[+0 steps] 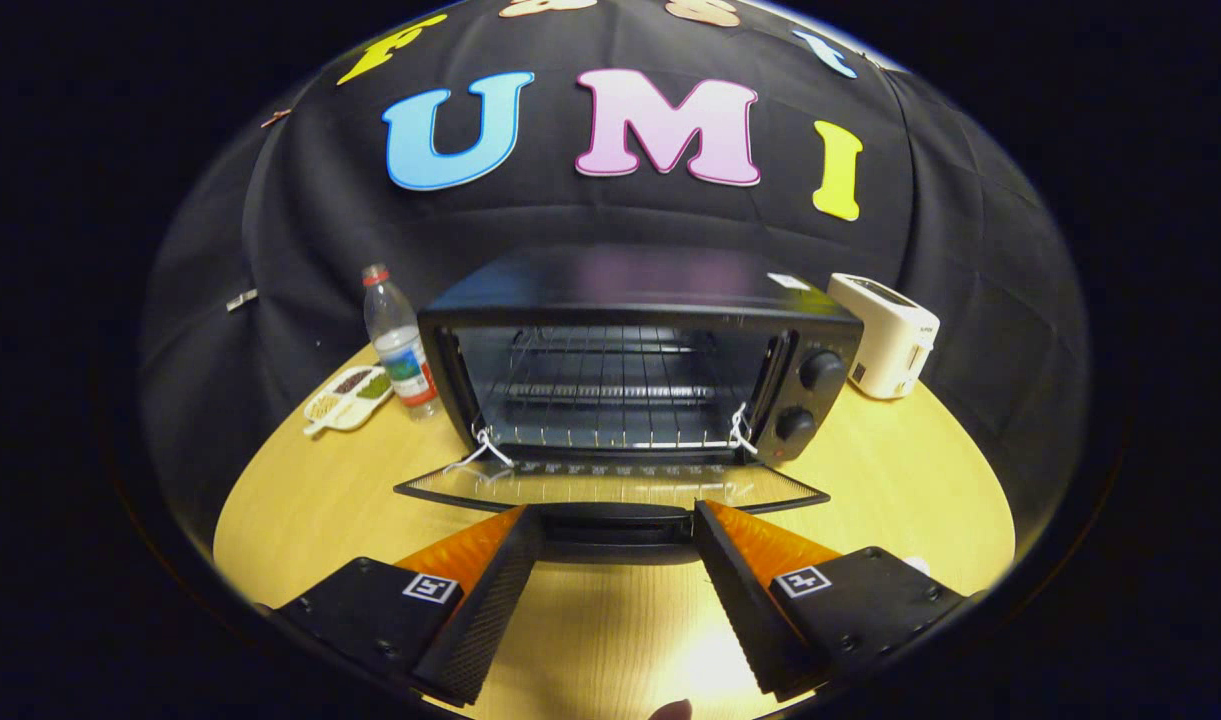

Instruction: Open the toaster oven, put the food inside, and close the toaster oven door.

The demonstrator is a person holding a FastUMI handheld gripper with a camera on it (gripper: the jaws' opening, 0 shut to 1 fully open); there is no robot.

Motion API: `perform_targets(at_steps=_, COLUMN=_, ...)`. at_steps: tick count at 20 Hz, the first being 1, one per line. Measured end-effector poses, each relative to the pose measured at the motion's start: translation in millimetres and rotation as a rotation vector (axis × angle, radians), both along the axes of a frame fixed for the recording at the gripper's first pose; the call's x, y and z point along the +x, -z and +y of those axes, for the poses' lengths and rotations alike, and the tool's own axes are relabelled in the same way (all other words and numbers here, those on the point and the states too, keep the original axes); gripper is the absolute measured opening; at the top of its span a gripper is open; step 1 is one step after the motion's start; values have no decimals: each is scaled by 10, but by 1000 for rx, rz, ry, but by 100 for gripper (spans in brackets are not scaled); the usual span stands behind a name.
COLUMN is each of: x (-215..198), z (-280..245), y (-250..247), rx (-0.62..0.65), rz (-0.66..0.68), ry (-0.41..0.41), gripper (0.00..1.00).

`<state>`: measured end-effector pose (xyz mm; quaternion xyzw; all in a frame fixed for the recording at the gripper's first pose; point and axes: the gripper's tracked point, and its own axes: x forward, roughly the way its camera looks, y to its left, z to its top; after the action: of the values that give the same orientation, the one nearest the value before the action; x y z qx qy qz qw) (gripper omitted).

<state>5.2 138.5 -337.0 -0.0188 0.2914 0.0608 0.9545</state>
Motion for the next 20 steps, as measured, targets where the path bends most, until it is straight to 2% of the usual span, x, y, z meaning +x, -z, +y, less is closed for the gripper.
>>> perform_targets(at_steps=7, x=-320, z=5, y=381, rx=4, rz=146, ry=-19, gripper=99)
perform_targets(at_steps=12, x=-475, z=-117, y=176, rx=28, rz=147, ry=-16, gripper=99)
perform_targets(at_steps=15, x=-631, z=-365, y=-99, rx=70, rz=167, ry=-12, gripper=99)
perform_targets(at_steps=20, x=-938, z=-1171, y=-291, rx=42, rz=367, ry=-40, gripper=99)
